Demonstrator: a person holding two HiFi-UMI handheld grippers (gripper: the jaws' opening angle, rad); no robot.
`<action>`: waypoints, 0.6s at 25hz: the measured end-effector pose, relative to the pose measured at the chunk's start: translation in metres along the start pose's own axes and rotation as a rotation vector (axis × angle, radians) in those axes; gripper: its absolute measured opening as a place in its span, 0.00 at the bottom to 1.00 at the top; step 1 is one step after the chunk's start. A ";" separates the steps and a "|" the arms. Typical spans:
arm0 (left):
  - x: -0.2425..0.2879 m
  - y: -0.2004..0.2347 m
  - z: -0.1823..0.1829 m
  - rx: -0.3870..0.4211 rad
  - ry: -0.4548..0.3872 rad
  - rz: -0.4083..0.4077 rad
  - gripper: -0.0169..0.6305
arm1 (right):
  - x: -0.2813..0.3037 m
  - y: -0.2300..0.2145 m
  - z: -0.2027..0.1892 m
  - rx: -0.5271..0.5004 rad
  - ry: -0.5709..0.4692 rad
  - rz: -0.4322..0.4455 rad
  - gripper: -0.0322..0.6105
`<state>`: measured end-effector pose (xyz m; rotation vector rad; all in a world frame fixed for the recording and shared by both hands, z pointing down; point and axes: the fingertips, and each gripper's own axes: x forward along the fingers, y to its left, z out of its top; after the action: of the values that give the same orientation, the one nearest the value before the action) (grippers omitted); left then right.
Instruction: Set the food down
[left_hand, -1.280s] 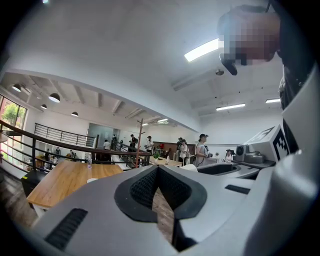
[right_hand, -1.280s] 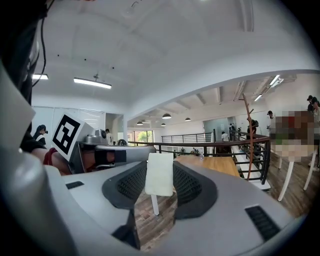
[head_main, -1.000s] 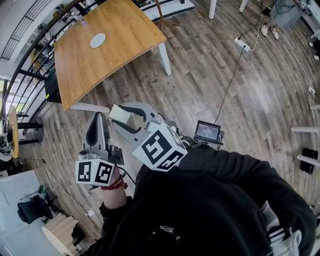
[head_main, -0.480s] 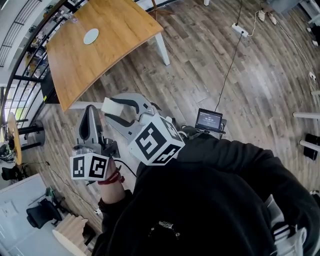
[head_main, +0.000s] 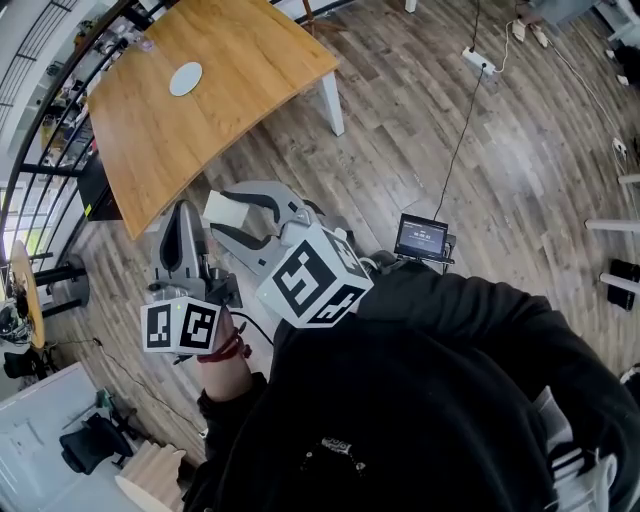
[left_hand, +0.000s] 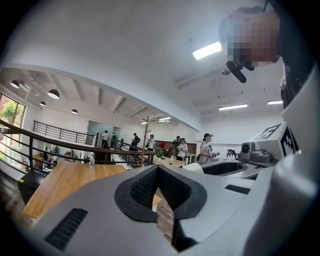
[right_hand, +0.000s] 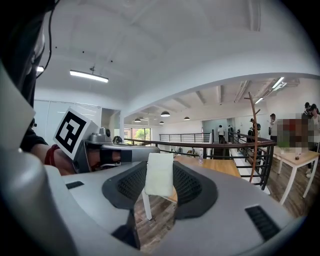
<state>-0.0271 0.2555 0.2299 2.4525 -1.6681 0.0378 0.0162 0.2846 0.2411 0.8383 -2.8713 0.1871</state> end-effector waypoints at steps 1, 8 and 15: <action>0.001 0.010 0.003 -0.004 -0.003 0.004 0.02 | 0.008 0.001 0.003 -0.004 0.001 0.000 0.32; 0.004 0.066 0.009 -0.028 -0.005 0.009 0.02 | 0.060 0.008 0.012 -0.018 0.025 0.000 0.32; 0.004 0.108 0.010 -0.037 -0.017 0.012 0.02 | 0.103 0.017 0.014 -0.033 0.036 0.011 0.32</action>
<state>-0.1261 0.2121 0.2340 2.4230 -1.6746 -0.0118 -0.0808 0.2426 0.2436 0.8047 -2.8377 0.1545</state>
